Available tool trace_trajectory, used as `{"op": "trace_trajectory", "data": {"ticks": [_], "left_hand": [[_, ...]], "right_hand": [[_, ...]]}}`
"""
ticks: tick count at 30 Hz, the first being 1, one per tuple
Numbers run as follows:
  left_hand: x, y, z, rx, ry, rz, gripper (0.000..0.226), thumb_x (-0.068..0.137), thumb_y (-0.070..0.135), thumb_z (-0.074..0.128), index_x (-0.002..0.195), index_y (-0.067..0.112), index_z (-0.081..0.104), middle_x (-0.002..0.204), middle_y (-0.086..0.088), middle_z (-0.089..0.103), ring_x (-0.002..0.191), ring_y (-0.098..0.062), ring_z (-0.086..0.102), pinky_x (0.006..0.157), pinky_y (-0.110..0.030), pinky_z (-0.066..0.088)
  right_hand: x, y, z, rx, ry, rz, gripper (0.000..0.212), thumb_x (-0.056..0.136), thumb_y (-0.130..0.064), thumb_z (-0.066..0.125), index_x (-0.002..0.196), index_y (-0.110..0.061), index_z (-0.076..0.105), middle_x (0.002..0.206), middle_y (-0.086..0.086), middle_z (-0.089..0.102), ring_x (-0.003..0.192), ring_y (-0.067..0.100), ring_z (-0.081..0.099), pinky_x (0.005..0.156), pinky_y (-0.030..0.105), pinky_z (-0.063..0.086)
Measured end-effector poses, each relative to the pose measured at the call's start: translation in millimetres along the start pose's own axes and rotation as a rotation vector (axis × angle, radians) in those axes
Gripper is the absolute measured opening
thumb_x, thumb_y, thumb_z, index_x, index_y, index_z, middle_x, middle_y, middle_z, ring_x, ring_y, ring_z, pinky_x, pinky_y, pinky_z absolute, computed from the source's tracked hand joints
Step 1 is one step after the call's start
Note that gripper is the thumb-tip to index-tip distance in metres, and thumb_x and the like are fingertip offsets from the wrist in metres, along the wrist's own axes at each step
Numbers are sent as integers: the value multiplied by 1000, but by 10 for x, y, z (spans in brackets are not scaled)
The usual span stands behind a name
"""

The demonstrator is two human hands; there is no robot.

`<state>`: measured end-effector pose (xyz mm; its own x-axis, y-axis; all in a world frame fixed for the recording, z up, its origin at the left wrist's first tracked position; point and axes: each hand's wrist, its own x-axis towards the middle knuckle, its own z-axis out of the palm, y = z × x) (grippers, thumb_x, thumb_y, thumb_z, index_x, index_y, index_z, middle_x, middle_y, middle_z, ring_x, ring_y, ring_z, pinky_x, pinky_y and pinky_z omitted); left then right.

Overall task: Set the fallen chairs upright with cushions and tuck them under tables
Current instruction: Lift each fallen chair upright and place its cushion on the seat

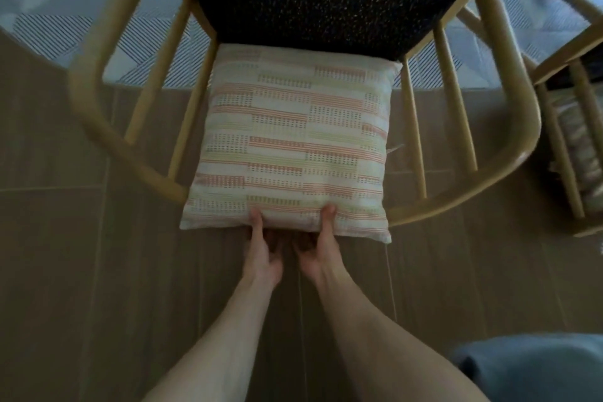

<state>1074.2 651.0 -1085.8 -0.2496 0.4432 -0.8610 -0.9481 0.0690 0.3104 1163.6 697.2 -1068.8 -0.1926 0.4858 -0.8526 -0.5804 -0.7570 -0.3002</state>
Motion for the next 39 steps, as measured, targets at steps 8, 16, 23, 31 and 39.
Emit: {"op": "trace_trajectory", "data": {"ticks": [8,16,23,31,39], "left_hand": [[32,98,-35,-73,-10,-11,98,68,45,81,152,23,37,142,-13,59,129,-35,56,106,-53,46],[97,136,3,-85,-9,6,93,66,28,86,148,21,42,138,-11,63,128,-31,57,101,-51,50],[-356,134,208,-50,-16,72,108,56,27,91,150,20,39,138,-8,63,131,-26,56,117,-50,38],[-2106,504,906,11,84,32,88,66,38,86,143,19,49,130,-9,69,121,-26,64,108,-49,47],[-3908,1025,1841,39,252,-9,94,63,43,91,142,19,46,128,-11,67,118,-32,63,108,-55,47]], "right_hand": [[22,108,104,100,98,3,105,61,-58,82,151,-22,38,140,15,61,129,36,56,113,53,41],[85,-72,28,53,74,-2,88,71,-54,81,144,-16,49,132,13,67,124,35,58,101,57,45],[-423,-389,107,56,33,-13,78,82,-47,77,145,-14,47,135,22,64,127,45,58,108,67,43],[-2082,-916,785,-9,257,8,88,73,-49,85,143,-15,45,128,17,69,115,41,66,100,62,51],[-3823,-1704,1624,-183,467,9,109,65,-54,91,148,-8,37,128,15,64,115,37,64,97,56,56]]}}
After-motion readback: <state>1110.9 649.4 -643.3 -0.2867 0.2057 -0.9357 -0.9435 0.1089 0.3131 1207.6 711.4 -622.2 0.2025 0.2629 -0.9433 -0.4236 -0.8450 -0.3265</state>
